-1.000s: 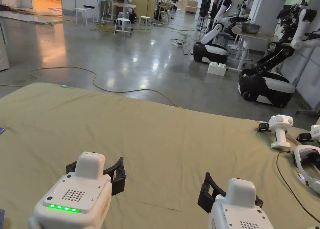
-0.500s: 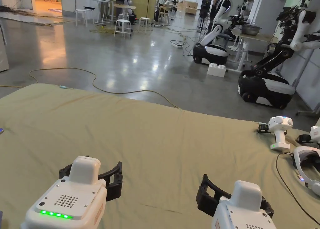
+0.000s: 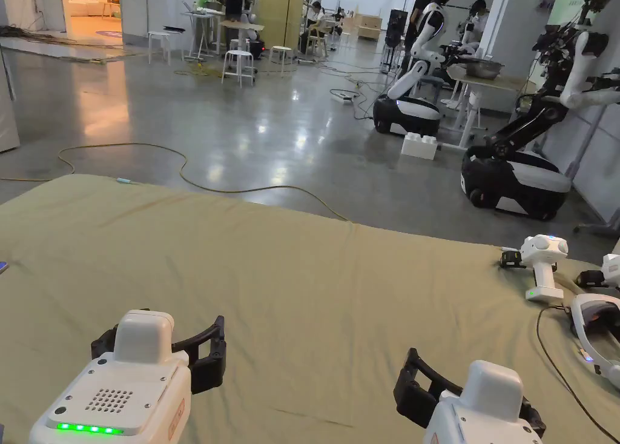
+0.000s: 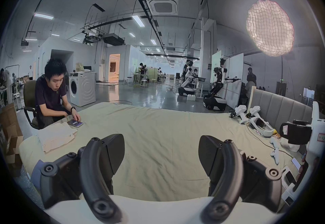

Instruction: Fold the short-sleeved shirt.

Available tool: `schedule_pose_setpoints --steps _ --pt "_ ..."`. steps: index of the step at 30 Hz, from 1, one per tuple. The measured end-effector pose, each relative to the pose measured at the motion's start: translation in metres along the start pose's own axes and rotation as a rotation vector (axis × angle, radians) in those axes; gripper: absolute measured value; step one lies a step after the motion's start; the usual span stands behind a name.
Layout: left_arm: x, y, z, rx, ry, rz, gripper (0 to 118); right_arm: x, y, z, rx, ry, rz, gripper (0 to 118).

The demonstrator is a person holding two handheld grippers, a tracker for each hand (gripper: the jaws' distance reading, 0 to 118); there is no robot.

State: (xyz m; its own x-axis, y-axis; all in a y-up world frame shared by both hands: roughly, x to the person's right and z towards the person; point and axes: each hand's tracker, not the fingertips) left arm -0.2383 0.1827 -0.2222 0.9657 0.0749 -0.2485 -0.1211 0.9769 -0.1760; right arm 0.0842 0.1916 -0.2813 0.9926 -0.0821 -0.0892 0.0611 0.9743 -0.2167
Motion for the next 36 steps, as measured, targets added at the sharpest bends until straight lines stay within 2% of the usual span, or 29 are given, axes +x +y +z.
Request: schedule_pose_setpoints --steps 8,11,15,19,32,36 --pt "-0.005 0.001 -0.003 -0.011 -0.048 0.011 92 -0.008 0.012 -0.003 -0.03 -0.05 -0.01 107" --pt "-0.004 0.0 -0.004 0.006 -0.065 -0.037 92 -0.009 0.016 -0.003 -0.043 -0.037 -0.046 107" --pt "-0.001 0.003 -0.006 0.005 -0.037 -0.079 92 -0.011 0.016 -0.013 -0.084 -0.07 -0.078 107" --pt "-0.003 0.006 -0.007 -0.001 -0.04 -0.053 92 -0.011 0.021 -0.018 -0.103 -0.09 -0.063 107" --pt "-0.003 0.009 -0.005 -0.03 -0.055 0.006 92 -0.001 0.015 -0.031 -0.142 -0.05 -0.082 107" --pt "-0.005 0.007 -0.006 -0.03 -0.053 0.015 92 -0.003 0.014 -0.03 -0.127 -0.065 -0.06 107"
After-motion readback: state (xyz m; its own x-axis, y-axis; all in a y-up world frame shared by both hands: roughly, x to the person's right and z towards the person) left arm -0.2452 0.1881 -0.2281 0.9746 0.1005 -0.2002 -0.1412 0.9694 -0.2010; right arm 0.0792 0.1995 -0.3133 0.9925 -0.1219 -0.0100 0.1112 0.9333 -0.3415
